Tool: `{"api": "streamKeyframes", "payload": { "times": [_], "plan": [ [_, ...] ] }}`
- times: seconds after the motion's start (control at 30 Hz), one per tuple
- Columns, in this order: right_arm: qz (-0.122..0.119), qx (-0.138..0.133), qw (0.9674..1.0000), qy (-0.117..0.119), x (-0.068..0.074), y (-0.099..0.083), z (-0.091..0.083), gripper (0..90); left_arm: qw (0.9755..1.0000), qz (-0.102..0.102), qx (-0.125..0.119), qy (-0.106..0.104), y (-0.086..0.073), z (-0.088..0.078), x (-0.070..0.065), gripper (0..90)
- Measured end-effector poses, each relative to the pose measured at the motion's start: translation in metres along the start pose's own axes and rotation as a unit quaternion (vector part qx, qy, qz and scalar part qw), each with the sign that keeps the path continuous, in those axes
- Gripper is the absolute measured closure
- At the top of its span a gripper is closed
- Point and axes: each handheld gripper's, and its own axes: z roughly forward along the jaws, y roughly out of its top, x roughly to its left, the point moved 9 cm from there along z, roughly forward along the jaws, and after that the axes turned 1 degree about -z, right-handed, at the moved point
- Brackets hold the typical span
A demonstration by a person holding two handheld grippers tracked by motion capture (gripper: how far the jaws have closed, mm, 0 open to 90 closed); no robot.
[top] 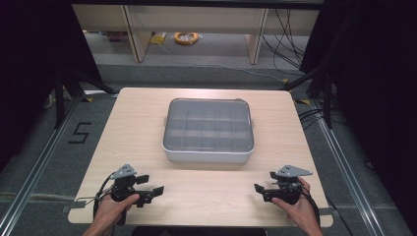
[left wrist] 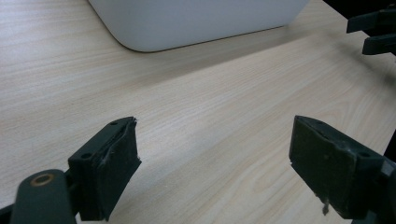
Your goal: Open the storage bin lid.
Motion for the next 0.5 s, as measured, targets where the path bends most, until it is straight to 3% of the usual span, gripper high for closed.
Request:
{"api": "streamKeyframes", "payload": {
  "times": [0.3,0.33,0.37,0.5],
  "plan": [
    [0.000,-0.002,1.0000,-0.002,-0.0028,0.0002,-0.0002,19.6,1.0000,-0.001,-0.001,0.002,0.0004,-0.0004,0.0002,15.0],
    [0.017,-0.001,0.9998,-0.003,0.0002,-0.0002,-0.0009,19.5,1.0000,-0.001,-0.001,0.002,0.0005,-0.0003,0.0001,15.0],
    [0.006,0.000,1.0000,-0.004,-0.0016,-0.0001,-0.0013,19.5,1.0000,0.001,-0.002,0.001,0.0008,-0.0004,0.0000,15.0],
    [0.013,-0.002,0.9999,-0.002,-0.0014,0.0004,-0.0017,19.5,1.0000,0.002,-0.004,0.004,0.0014,-0.0011,0.0008,15.0]
  ]
}}
